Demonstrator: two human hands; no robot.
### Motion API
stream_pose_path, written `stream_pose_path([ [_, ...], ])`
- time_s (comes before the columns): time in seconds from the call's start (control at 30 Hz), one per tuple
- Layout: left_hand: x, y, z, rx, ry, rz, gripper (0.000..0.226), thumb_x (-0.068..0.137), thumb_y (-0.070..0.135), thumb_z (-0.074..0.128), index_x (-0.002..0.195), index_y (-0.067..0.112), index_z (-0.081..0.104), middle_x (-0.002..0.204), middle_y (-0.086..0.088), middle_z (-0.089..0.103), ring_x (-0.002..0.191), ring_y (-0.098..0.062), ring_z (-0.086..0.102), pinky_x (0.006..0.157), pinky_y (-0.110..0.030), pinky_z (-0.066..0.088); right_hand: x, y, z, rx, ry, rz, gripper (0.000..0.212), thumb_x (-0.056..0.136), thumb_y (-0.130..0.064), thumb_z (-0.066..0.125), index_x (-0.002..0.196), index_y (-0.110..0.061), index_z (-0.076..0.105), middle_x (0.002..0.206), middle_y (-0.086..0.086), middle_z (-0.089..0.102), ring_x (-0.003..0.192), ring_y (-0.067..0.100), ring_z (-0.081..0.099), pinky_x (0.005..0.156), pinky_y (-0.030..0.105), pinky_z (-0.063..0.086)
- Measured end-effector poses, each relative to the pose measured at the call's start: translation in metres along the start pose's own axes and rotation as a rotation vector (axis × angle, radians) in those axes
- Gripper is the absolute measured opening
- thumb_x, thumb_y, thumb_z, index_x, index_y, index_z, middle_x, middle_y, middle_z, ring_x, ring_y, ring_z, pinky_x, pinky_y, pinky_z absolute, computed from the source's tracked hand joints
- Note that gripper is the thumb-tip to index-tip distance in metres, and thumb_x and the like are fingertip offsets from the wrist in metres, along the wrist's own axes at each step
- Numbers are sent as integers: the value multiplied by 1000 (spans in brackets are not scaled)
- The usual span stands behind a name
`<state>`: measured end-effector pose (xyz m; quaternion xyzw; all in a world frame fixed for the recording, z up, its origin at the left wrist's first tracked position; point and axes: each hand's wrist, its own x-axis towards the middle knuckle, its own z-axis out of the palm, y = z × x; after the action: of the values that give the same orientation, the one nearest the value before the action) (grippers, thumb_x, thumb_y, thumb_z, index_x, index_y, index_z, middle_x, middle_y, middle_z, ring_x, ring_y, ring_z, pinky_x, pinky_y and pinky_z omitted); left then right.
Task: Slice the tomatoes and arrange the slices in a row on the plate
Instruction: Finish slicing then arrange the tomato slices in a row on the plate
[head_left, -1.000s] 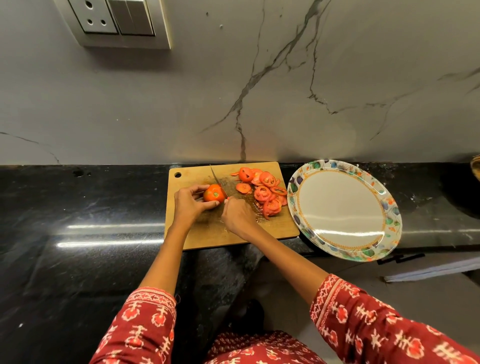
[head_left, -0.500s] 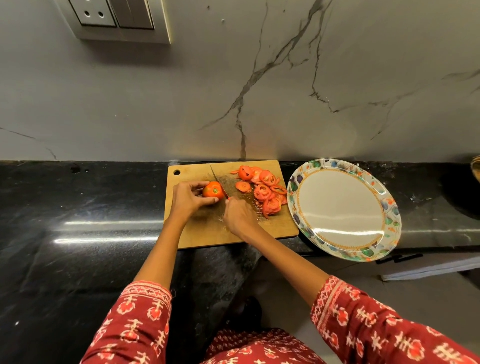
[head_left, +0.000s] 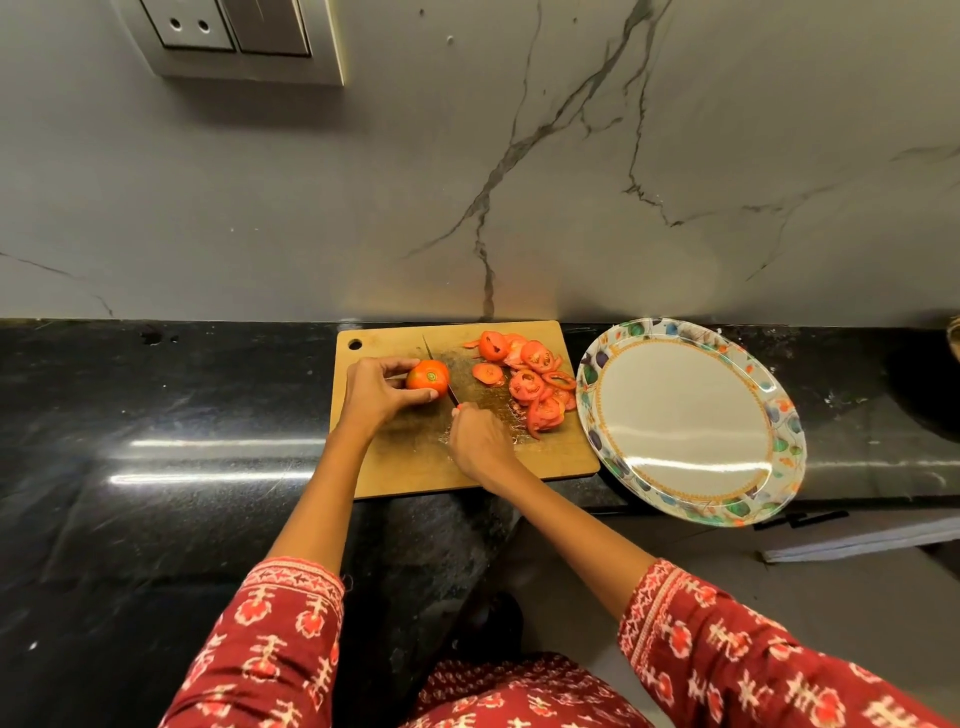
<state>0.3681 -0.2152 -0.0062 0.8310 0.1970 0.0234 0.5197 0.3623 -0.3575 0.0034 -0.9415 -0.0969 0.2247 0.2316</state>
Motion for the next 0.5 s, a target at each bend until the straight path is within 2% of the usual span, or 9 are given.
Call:
stream_pose_path([
  [0.07,0,-2,0,-7,-8,1,53,65,8,81,114,1,62,119,-16,61,110,-27,59,90,-35,51,5,-4,0,4,6,13,31,101,-17,34,121,-1,51,121,21,58,113,37,54,83,36,43],
  [0.23,-2,-2,-2,-18,10,10,52,64,8,82,113,2,63,119,-15,62,109,-24,59,83,-25,49,13,-7,3,-14,16,2,32,101,-19,33,123,-2,51,122,20,58,114,36,54,84,37,43],
  [0.5,-2,3,-6,-22,-16,-5,53,65,5,81,114,-1,62,119,-16,61,108,-26,60,84,-27,50,18,-10,5,-42,14,-6,31,100,-13,36,124,1,50,125,22,56,116,36,53,89,39,44],
])
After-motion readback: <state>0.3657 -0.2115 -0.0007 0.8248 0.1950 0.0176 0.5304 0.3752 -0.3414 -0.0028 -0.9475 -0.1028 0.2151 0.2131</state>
